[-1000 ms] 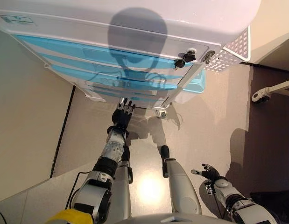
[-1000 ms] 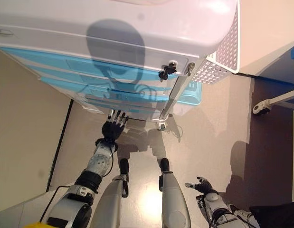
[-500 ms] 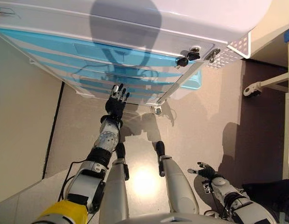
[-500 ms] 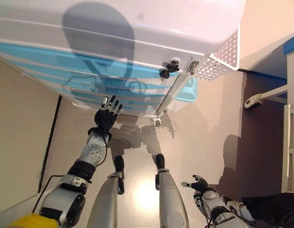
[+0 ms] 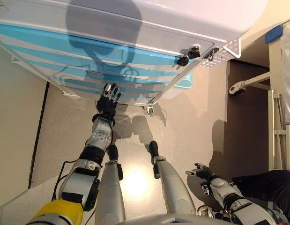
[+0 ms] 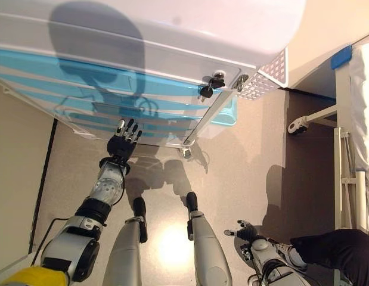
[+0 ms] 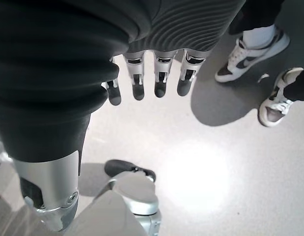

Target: Open the drawer and pick up the medicine

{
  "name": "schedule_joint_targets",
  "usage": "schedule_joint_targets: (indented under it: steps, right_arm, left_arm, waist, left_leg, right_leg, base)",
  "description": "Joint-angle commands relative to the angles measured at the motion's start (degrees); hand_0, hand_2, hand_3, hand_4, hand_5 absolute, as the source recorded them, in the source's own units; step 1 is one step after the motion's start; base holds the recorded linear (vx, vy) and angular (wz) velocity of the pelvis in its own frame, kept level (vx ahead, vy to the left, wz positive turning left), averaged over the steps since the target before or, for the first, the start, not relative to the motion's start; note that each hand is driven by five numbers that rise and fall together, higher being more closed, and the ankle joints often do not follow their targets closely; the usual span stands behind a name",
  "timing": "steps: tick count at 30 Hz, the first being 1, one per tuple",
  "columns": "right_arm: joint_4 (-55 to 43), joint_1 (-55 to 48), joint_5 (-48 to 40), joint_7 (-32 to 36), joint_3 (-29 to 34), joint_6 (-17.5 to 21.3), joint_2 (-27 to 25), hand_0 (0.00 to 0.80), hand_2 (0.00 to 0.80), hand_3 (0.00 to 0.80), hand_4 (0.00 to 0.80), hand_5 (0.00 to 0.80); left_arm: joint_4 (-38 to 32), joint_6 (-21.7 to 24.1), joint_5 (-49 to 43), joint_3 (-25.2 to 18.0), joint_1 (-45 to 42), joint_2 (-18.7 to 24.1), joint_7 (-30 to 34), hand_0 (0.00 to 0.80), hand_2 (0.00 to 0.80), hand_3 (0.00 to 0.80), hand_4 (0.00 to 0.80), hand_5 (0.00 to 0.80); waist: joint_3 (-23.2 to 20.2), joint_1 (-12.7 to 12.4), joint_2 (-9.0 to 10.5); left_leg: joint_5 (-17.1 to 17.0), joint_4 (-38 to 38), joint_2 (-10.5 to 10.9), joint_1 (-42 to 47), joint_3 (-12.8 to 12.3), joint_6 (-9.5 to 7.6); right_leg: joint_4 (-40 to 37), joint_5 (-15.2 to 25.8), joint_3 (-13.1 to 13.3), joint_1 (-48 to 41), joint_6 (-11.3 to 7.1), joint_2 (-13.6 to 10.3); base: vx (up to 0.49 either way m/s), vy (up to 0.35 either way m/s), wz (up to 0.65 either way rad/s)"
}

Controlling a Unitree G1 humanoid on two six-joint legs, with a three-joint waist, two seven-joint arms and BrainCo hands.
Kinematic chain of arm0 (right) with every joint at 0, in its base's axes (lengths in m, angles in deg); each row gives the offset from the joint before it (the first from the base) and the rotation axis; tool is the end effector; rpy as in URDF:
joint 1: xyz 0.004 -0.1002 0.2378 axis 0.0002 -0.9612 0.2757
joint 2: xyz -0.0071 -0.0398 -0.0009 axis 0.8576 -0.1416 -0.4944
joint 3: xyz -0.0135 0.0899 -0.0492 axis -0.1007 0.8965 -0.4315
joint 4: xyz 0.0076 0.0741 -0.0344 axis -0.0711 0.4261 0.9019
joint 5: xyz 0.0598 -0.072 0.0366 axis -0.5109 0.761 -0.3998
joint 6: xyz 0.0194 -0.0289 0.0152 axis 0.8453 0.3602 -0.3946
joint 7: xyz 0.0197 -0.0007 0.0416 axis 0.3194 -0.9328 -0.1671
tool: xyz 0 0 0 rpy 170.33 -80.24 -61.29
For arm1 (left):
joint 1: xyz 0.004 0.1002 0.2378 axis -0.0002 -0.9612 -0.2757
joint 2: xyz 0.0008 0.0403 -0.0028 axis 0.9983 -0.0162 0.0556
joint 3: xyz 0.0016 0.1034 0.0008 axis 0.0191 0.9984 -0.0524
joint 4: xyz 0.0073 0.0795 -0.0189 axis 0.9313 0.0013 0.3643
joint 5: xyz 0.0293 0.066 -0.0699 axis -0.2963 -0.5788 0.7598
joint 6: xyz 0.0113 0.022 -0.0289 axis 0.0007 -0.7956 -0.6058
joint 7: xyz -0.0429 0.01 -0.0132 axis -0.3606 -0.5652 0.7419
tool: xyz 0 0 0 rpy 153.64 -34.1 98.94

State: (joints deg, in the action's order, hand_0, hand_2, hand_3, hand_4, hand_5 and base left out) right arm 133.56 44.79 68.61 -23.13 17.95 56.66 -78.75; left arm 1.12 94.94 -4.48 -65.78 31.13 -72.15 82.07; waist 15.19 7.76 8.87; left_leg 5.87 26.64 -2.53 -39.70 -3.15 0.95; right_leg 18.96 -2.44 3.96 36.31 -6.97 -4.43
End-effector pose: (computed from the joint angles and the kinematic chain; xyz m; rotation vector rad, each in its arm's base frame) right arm 0.1641 -0.2185 -0.0853 -0.3635 0.9238 0.0299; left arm 0.3108 0.1787 0.0747 -0.9389 -0.0054 0.0670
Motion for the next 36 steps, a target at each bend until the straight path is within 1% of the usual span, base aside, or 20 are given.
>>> schedule_joint_targets:
  steps: [1, 13, 20, 25, 29, 32, 35, 36]
  right_arm:
    - [0.85, -1.49, 0.51, 0.36, -1.47, 0.52, -2.58, 0.0, 0.0, 0.0, 0.0, 0.0]
    - [1.25, -2.13, 1.02, 0.56, -1.91, 0.33, -2.99, 0.0, 0.0, 0.0, 0.0, 0.0]
    - [1.93, -2.57, 1.58, 0.39, -1.92, 0.02, -3.16, 0.0, 0.0, 0.0, 0.0, 0.0]
    - [2.15, -3.11, 2.11, 0.33, -1.83, -0.13, -3.15, 0.0, 0.0, 0.0, 0.0, 0.0]
    - [2.2, -3.18, 1.99, 0.22, -1.82, -0.13, -3.04, 0.0, 0.0, 0.0, 0.0, 0.0]
    - [2.35, -3.18, 2.08, -0.01, -2.09, -0.15, -2.79, 0.0, 0.0, 0.0, 0.0, 0.0]
    - [2.49, -3.16, 2.17, -0.32, -2.23, -0.25, -2.59, 0.0, 0.0, 0.0, 0.0, 0.0]
    - [2.35, -3.12, 2.05, -0.47, -2.32, -0.23, -2.53, 0.0, 0.0, 0.0, 0.0, 0.0]
  left_arm:
    - [-7.68, 6.15, -2.41, -2.26, 10.52, 3.41, 3.46, 0.0, 0.0, 0.0, 0.0, 0.0]
    - [-10.38, 7.22, -1.27, -2.06, 12.27, 3.68, 2.78, 0.0, 0.0, 0.0, 0.0, 0.0]
    - [-11.92, 8.0, -1.47, -2.07, 12.99, 4.36, 1.75, 0.0, 0.0, 0.0, 0.0, 0.0]
    - [-13.78, 8.66, -1.06, -2.94, 12.24, 5.19, 1.3, 0.0, 0.0, 0.0, 0.0, 0.0]
    - [-13.59, 8.86, -0.59, -3.47, 12.19, 5.76, 0.87, 0.0, 0.0, 0.0, 0.0, 0.0]
    - [-12.1, 9.34, -0.15, -4.27, 12.49, 6.59, -0.08, 0.0, 0.0, 0.0, 0.0, 0.0]
    - [-10.39, 9.53, -0.09, -4.71, 12.96, 6.86, -1.15, 0.0, 0.0, 0.0, 0.0, 0.0]
    - [-9.95, 9.72, 0.03, -4.75, 13.28, 6.92, -1.53, 0.489, 0.489, 0.489, 0.489, 0.489]
  waist:
    - [-1.72, 0.07, -1.91]
    - [-1.57, -0.29, -2.68]
    - [-1.36, -0.7, -2.85]
    - [-1.37, -1.23, -3.26]
    - [-1.47, -1.54, -3.29]
    - [-1.8, -1.72, -3.17]
    - [-2.28, -1.51, -2.99]
    - [-2.48, -1.41, -2.89]
  left_leg:
    - [2.53, -0.88, 3.72, 3.06, -0.45, -2.33]
    - [1.57, -1.92, 4.06, 4.16, 0.48, -1.77]
    - [0.4, -4.08, 4.52, 5.81, 1.19, -1.33]
    - [-0.55, -6.01, 4.76, 7.94, 1.97, -0.92]
    - [-1.42, -7.71, 4.78, 8.92, 2.35, -0.59]
    - [-2.77, -10.06, 4.79, 9.74, 2.8, -0.23]
    - [-3.33, -11.08, 4.77, 9.89, 3.2, -0.16]
    - [-3.69, -11.87, 4.7, 10.07, 3.37, -0.13]
  right_leg:
    - [-2.19, 2.8, -1.64, -0.6, 0.21, 2.19]
    - [-2.19, 3.11, -2.5, -1.74, 0.92, 1.78]
    - [-3.42, 3.44, -3.21, -3.62, 0.99, 1.28]
    - [-4.64, 3.41, -4.05, -5.89, 1.18, 1.01]
    - [-5.44, 3.48, -4.58, -6.78, 1.22, 0.82]
    - [-6.7, 3.91, -5.42, -7.52, 1.18, 0.62]
    - [-6.97, 4.07, -5.68, -7.35, 1.14, 0.73]
    - [-7.16, 4.15, -5.81, -7.33, 1.12, 0.68]
  base:
    - [0.0, 0.0, 0.0]
    - [-0.016, -0.016, 0.02]
    - [-0.003, -0.04, 0.05]
    - [0.02, -0.047, 0.09]
    - [0.008, -0.037, 0.11]
    - [0.003, -0.048, 0.06]
    - [0.019, -0.028, 0.11]
    - [0.017, -0.019, 0.07]
